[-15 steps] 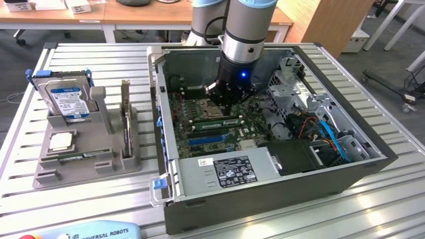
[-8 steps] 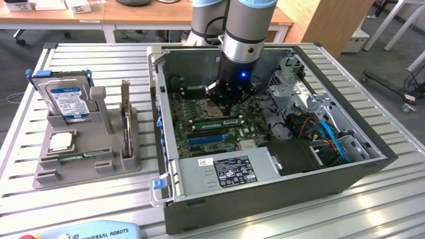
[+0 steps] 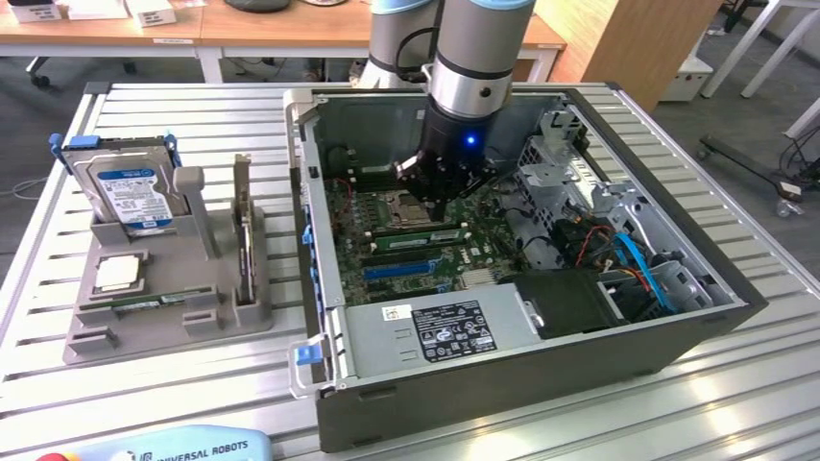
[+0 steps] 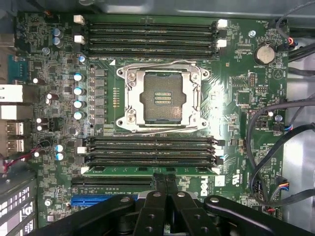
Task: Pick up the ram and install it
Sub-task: 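Press down the ram until it locks into place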
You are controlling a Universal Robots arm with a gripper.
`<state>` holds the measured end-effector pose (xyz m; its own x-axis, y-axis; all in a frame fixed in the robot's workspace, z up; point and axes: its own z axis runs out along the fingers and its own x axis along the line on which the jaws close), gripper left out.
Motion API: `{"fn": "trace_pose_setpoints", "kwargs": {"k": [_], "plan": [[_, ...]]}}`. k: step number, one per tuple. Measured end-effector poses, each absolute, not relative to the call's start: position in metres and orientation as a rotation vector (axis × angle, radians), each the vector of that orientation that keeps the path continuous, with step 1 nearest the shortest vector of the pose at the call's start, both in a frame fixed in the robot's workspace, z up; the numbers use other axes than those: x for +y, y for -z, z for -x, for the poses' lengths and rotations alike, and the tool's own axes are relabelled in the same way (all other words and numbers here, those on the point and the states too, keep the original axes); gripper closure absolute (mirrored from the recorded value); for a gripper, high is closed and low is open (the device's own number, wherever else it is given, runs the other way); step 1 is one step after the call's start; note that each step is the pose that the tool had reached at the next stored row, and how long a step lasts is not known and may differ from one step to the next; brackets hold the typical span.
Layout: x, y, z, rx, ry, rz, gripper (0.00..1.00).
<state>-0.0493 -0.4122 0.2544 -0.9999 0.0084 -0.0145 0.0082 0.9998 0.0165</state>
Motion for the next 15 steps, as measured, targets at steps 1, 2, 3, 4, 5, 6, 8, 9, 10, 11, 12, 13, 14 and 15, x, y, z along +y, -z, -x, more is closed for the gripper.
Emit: {"fn": "trace_pose_setpoints", "kwargs": {"k": [1, 2, 3, 4, 5, 6, 8, 9, 10, 11, 12, 13, 14, 15], "plan": [[-0.4122, -0.2554, 0.0493, 3.128, -0.026, -0.013, 0.9], [-0.4122, -0.2562, 0.0493, 3.129, -0.026, -0.013, 0.9], [-0.4122, -0.2568, 0.0493, 3.13, -0.026, -0.013, 0.9], [-0.4122, -0.2571, 0.0493, 3.13, -0.026, -0.013, 0.9], [-0.4122, -0.2574, 0.0493, 3.13, -0.026, -0.013, 0.9], [-0.4122, -0.258, 0.0493, 3.131, -0.026, -0.013, 0.9], [-0.4122, -0.2585, 0.0493, 3.131, -0.026, -0.013, 0.9], [-0.4122, -0.2585, 0.0493, 3.131, -0.026, -0.013, 0.9], [-0.4122, -0.2586, 0.0493, 3.131, -0.026, -0.014, 0.9], [-0.4122, -0.2586, 0.0493, 3.131, -0.026, -0.014, 0.9], [-0.4122, -0.2587, 0.0493, 3.131, -0.026, -0.013, 0.9], [-0.4122, -0.2587, 0.0493, 3.131, -0.026, -0.014, 0.9], [-0.4122, -0.2587, 0.0493, 3.131, -0.026, -0.014, 0.9], [-0.4122, -0.2587, 0.0493, 3.131, -0.026, -0.014, 0.9]]}}
